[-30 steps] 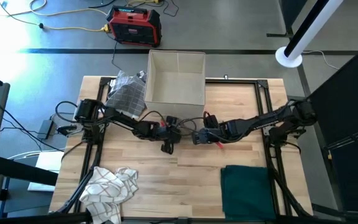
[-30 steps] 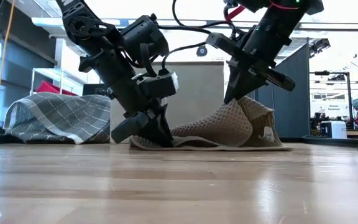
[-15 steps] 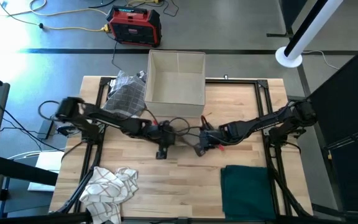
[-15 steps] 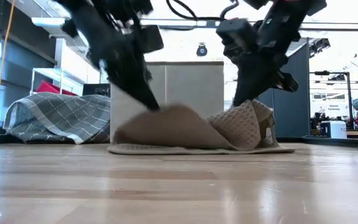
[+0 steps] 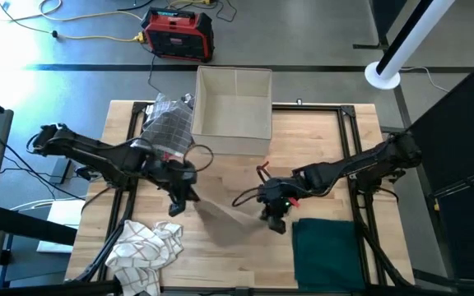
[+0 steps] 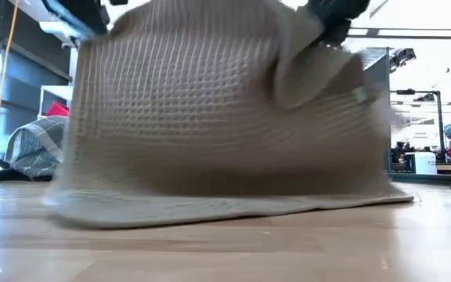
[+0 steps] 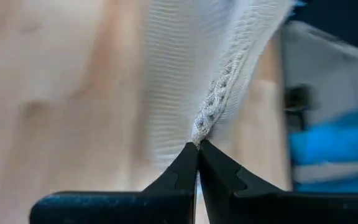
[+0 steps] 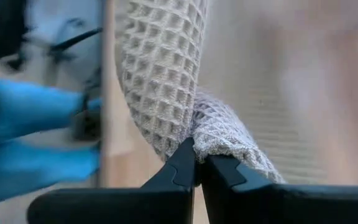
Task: Fold towel
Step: Fold the brown towel
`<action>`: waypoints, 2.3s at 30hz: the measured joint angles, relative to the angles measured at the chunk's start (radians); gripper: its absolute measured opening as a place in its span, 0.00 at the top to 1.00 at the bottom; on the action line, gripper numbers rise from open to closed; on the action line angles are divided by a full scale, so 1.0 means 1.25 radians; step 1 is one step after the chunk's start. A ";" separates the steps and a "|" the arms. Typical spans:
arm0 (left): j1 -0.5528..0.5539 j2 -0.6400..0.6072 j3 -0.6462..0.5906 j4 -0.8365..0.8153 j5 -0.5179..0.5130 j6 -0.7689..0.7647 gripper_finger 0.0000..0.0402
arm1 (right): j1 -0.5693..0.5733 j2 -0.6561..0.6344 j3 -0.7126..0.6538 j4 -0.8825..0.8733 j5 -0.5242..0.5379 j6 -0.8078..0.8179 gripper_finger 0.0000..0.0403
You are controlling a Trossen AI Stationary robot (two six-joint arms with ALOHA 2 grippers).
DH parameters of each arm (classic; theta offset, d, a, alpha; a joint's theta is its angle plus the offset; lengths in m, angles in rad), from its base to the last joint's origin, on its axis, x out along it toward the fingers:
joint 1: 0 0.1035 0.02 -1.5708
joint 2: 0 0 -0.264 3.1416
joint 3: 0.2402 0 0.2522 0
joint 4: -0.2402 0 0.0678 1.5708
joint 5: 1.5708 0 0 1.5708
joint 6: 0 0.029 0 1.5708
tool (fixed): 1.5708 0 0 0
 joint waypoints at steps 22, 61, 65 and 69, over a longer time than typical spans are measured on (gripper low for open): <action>0.079 0.049 -0.227 0.029 -0.009 -0.014 1.00 | -0.146 0.016 -0.003 -0.310 0.143 -0.235 0.53; 0.105 0.049 -0.269 0.126 0.046 -0.033 1.00 | -0.150 0.237 -0.002 -0.092 0.113 -0.450 0.98; 0.111 0.049 -0.262 0.112 0.046 0.006 1.00 | -0.148 0.200 0.022 -0.133 0.107 -0.351 0.99; 0.110 0.049 -0.225 0.051 0.039 0.056 1.00 | -0.141 0.134 0.072 -0.183 0.113 -0.296 1.00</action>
